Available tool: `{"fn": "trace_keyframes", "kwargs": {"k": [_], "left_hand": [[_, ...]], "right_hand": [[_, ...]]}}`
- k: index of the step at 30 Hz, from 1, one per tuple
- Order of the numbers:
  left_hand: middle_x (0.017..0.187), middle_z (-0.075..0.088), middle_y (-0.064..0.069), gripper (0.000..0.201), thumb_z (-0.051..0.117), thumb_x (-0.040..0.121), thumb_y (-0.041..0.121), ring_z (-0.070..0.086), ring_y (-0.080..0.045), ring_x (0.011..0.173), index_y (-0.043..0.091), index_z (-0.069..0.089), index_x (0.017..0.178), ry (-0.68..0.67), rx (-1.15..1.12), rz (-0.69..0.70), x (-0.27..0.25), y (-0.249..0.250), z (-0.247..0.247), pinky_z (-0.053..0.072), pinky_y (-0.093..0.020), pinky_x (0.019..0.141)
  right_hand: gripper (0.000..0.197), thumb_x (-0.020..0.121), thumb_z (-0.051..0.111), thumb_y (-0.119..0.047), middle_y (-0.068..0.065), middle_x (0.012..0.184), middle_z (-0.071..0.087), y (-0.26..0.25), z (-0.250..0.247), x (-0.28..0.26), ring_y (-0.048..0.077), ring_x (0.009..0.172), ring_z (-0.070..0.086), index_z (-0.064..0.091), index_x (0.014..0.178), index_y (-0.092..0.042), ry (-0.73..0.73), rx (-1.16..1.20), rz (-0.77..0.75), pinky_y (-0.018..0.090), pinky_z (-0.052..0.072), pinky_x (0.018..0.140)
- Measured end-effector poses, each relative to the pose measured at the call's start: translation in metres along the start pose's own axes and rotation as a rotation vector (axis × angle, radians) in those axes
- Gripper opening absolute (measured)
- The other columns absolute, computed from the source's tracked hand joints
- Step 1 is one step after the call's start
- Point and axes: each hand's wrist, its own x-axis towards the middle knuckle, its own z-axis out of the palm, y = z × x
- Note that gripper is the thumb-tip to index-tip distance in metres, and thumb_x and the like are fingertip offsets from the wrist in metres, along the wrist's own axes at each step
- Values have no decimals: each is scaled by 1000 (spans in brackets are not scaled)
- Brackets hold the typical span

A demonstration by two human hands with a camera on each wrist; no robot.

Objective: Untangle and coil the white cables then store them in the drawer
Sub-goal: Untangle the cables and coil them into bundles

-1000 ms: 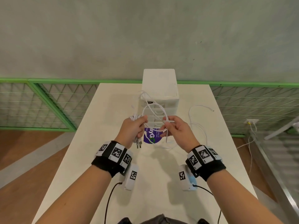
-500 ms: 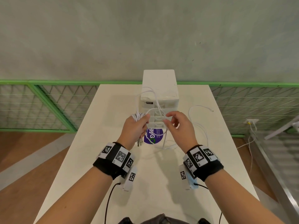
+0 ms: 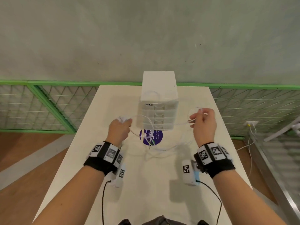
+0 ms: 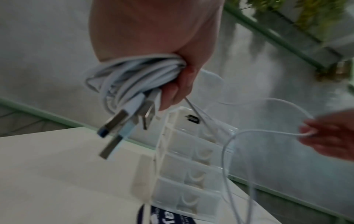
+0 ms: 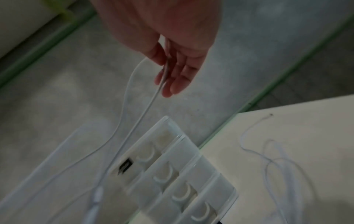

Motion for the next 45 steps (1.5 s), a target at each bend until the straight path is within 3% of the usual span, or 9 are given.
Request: {"fn": "trace_keyframes", "kwargs": {"k": [4, 9, 13, 15, 19, 26, 35, 41, 45], "left_hand": [[40, 40, -2, 31, 59, 87, 13, 29, -11, 23, 10, 43, 61, 65, -94, -57, 20, -10, -26, 20, -11, 34], [33, 34, 4, 31, 57, 88, 13, 25, -11, 24, 11, 42, 62, -18, -121, -52, 17, -9, -17, 18, -14, 34], [33, 36, 5, 28, 58, 87, 15, 27, -11, 26, 11, 44, 62, -65, -80, -36, 6, -2, 1, 20, -15, 35], [33, 37, 6, 28, 58, 87, 15, 28, -11, 26, 11, 45, 62, -95, -63, -6, 0, 1, 10, 21, -16, 36], [32, 38, 7, 27, 59, 87, 19, 30, -12, 26, 10, 46, 65, -147, -27, 31, -9, 7, 22, 23, -18, 36], [34, 33, 6, 31, 58, 89, 15, 26, -11, 27, 12, 44, 62, -33, -204, -47, 10, -5, -20, 19, -15, 35], [34, 29, 5, 33, 56, 90, 16, 25, -11, 28, 13, 43, 60, -4, -285, -33, 13, -6, -31, 19, -15, 35], [36, 32, 6, 33, 54, 92, 18, 28, -12, 30, 13, 43, 62, -39, -251, 98, 7, 16, -38, 22, -19, 36], [35, 34, 6, 34, 55, 93, 16, 28, -12, 30, 13, 44, 60, -133, -168, 133, -9, 17, -5, 22, -19, 35]], "right_hand": [[11, 95, 45, -24, 4, 64, 53, 21, -22, 21, 16, 43, 52, 54, 94, -17, -11, -33, 163, 31, 48, 48], [34, 91, 49, -18, 16, 113, 58, 42, -13, 17, 32, 99, 57, 51, 125, -14, -197, -604, 181, 38, 44, 86], [35, 87, 51, -8, 13, 119, 54, 22, 6, -10, 24, 112, 48, 54, 121, -13, -120, -477, -382, 29, 35, 98], [27, 89, 53, -17, 4, 115, 61, 10, 20, -25, 18, 109, 50, 60, 115, -19, -426, -455, -555, 28, 37, 98], [31, 89, 54, -31, 4, 114, 67, 15, 43, -41, 23, 106, 58, 60, 120, -27, -974, -750, -311, 35, 45, 93], [21, 89, 54, -14, 9, 92, 73, 40, 0, -4, 28, 89, 64, 70, 102, -16, -379, -579, -82, 28, 45, 78], [24, 90, 51, -13, 15, 111, 67, 91, -68, 28, 33, 104, 59, 66, 107, -12, -84, -712, 334, 35, 45, 86], [32, 93, 43, -14, 17, 129, 56, 99, -72, 21, 34, 118, 51, 58, 119, -4, -280, -921, 459, 37, 40, 97], [50, 87, 40, 0, 14, 144, 40, 70, -24, 3, 30, 131, 38, 39, 137, -8, -301, -730, 108, 36, 30, 109]]}}
